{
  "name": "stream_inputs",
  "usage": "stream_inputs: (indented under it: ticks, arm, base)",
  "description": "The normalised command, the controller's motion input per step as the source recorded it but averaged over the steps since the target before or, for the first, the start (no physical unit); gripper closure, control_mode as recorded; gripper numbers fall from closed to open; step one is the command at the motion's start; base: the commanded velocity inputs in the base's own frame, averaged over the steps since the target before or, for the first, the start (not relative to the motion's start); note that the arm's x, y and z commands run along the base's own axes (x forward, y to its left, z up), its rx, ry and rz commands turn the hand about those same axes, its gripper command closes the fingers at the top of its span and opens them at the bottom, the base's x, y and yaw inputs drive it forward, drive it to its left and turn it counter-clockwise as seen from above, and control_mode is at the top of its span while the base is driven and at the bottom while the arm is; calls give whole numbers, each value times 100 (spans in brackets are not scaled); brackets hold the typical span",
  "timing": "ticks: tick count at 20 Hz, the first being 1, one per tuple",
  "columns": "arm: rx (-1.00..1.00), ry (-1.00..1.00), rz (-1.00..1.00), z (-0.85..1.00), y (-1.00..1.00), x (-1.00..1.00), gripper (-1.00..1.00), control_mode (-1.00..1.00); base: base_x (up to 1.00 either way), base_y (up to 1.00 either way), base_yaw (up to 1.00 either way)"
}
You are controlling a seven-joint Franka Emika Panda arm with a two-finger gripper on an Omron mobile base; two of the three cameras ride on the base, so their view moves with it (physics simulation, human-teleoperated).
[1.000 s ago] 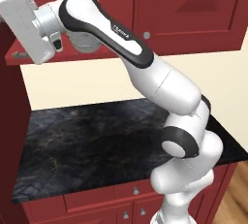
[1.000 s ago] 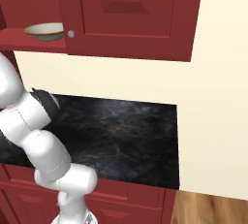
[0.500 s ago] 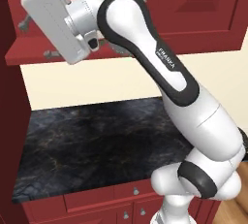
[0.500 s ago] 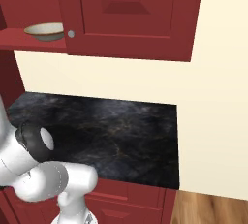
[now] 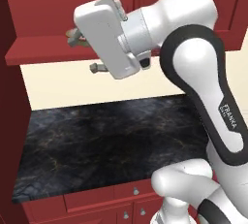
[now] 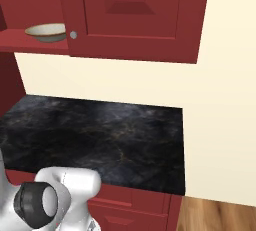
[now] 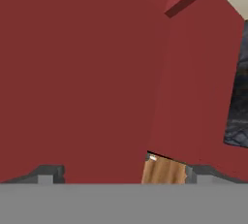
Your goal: Move the bowls from the cabinet to the plates on the dining table.
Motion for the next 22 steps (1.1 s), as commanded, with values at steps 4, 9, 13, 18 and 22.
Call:
stream_inputs:
  ticks: [4,9,13,18,22]
  arm:
    - [-8,-3,-10,-2,-80,-38,-100,-100]
    - [-17,0,-12,-29,-78,-34,-100,-100]
    - [-24,-2,-10,-44,-76,-21,-100,-100]
    - [-19,-30,-6,-19,-43,-23,-100,-100]
    - [-19,-48,-3,-27,-15,-18,-100,-100]
  base:
    - [0,0,0]
    - [0,0,0]
    - [0,0,0]
    - [0,0,0]
    - [0,0,0]
